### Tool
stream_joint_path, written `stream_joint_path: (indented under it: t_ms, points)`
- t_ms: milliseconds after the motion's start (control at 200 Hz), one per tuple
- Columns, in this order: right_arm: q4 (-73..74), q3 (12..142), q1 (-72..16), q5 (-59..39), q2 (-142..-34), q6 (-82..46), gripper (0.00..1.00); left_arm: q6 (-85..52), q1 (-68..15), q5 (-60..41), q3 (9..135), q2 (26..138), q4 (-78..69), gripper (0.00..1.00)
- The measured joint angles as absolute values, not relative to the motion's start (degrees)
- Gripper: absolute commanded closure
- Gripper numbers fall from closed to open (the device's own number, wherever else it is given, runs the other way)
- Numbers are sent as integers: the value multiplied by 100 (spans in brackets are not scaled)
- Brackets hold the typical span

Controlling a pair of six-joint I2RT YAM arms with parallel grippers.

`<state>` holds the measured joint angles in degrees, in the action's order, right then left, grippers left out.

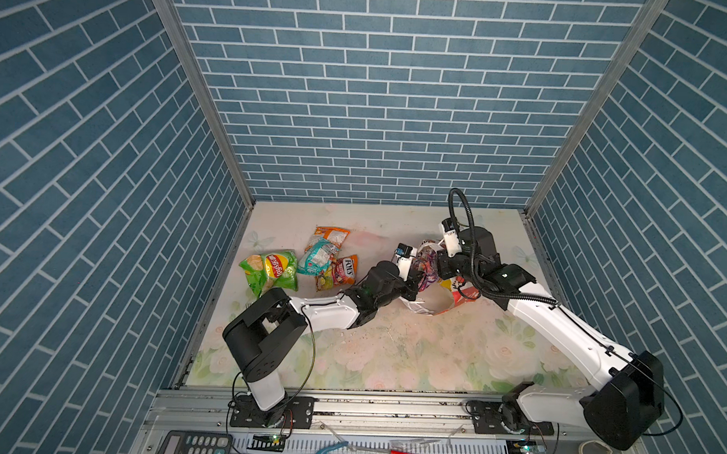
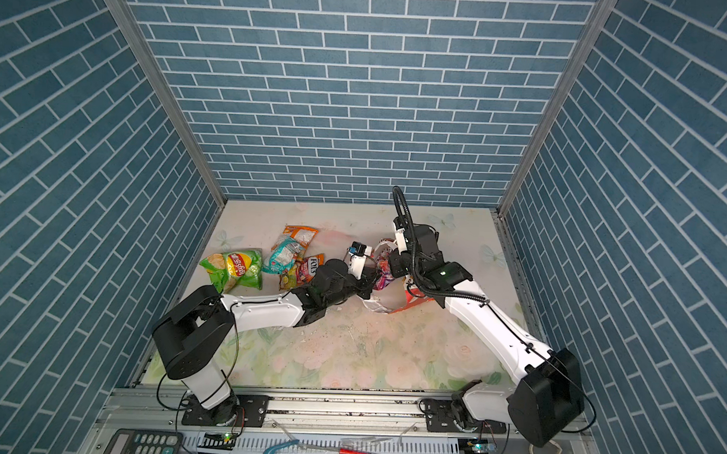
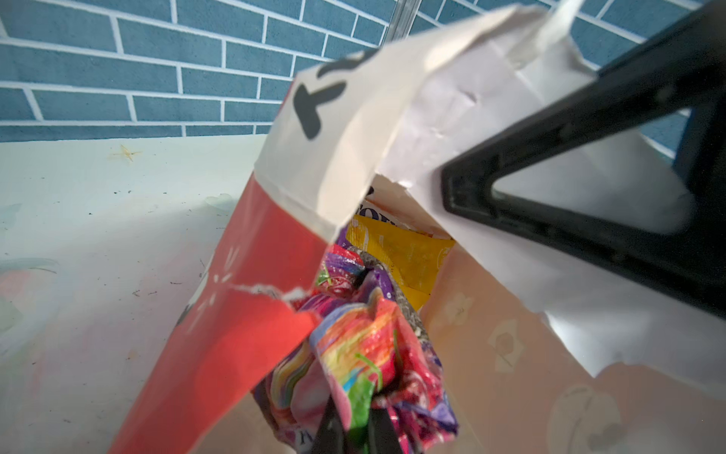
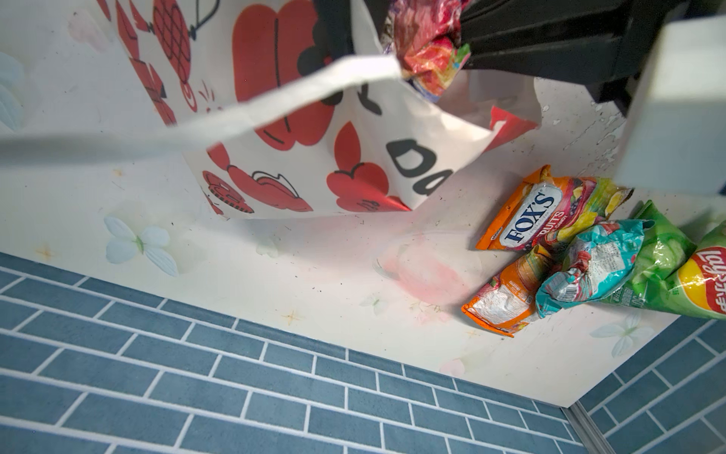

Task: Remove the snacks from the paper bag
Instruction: 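Lift the purple candy bag up toward the bag opening with the left gripper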

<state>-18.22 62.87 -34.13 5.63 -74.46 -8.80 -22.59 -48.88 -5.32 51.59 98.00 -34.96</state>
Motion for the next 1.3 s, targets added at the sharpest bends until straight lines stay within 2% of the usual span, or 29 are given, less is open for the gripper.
stream_joint_path:
  t_ms: [1300]
  points:
    - [-1605,6080,-3413,888,-7397,-1483,100,-2552,-4866,-939,4950,8759,-2875,100]
